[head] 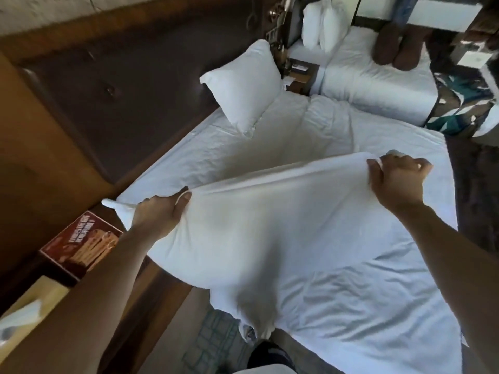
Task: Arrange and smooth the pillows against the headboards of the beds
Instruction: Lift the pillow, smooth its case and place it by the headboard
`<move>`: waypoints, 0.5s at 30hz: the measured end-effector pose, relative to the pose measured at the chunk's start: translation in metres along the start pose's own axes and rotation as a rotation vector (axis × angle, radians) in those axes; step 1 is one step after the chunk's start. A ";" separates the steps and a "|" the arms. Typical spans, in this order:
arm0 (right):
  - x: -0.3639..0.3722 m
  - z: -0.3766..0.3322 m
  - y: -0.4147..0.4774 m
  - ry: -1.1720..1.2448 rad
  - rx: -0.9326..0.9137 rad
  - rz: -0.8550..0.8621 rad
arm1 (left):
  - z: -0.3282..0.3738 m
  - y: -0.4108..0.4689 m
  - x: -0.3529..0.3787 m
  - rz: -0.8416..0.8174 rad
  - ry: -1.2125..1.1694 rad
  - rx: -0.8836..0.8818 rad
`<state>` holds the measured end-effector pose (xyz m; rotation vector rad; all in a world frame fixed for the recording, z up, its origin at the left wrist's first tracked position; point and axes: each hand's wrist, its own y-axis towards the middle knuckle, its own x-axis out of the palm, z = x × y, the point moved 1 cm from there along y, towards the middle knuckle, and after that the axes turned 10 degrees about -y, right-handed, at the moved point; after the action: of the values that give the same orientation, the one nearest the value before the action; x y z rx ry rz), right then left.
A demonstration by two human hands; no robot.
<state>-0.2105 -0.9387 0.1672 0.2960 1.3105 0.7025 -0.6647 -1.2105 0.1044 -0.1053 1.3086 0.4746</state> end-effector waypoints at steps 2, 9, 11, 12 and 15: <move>-0.003 -0.025 0.012 0.042 -0.047 0.004 | -0.015 -0.009 -0.007 0.028 0.032 -0.037; 0.037 -0.101 0.079 0.131 -0.207 0.079 | -0.049 -0.001 -0.019 -0.035 0.017 -0.232; 0.054 -0.126 0.111 0.164 -0.238 0.107 | -0.052 0.013 -0.020 -0.032 0.009 -0.309; 0.061 -0.138 0.129 0.175 -0.250 0.116 | -0.053 0.022 -0.020 -0.033 0.008 -0.341; 0.081 -0.170 0.178 0.197 -0.258 0.138 | -0.054 0.047 -0.019 -0.022 -0.014 -0.404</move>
<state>-0.4179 -0.7845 0.1626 0.1106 1.3755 1.0281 -0.7350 -1.1918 0.1171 -0.4515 1.1821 0.7151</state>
